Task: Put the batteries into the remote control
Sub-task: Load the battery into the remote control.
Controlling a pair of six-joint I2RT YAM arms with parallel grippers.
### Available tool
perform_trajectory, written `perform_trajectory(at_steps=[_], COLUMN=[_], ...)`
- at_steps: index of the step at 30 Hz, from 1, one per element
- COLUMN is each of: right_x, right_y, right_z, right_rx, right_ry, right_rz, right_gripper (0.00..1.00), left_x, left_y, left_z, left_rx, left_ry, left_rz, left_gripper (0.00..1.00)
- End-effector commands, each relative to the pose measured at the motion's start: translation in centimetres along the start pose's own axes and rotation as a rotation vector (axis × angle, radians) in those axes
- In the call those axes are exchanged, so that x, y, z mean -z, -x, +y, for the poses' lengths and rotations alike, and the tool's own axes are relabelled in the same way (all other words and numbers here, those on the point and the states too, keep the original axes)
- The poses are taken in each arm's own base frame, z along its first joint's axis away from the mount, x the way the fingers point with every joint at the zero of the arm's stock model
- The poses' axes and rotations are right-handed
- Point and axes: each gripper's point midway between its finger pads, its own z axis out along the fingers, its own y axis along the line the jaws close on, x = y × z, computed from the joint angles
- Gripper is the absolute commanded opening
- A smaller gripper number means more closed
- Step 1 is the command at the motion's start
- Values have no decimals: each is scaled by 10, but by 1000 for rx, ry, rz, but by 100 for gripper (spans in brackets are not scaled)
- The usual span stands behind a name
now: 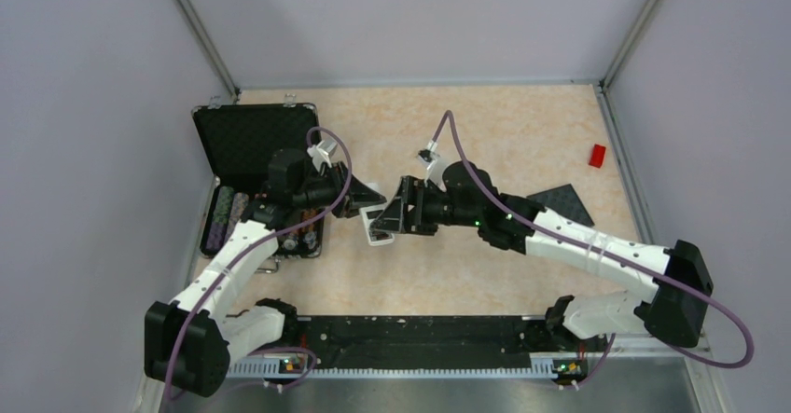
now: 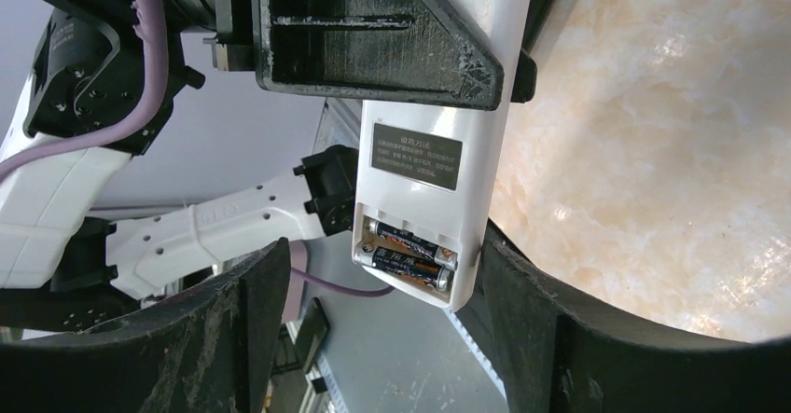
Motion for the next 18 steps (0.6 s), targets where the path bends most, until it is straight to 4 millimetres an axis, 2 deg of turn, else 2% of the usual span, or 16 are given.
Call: perform_trajectory(at_steps=[1, 10, 18], right_x=[-2, -11, -13], right_y=[-8, -20, -20], right_z=[12, 2, -3], right_rx=[25, 33, 19], right_ry=[68, 66, 51], right_rz=[31, 84, 75], right_gripper=[74, 73, 59], left_x=[3, 5, 5], left_y=[6, 6, 6], left_z=[-24, -28, -31], left_rx=[-63, -61, -57], left_ry=[-58, -71, -83], left_rz=[-12, -17, -14], left_gripper=[0, 0, 0])
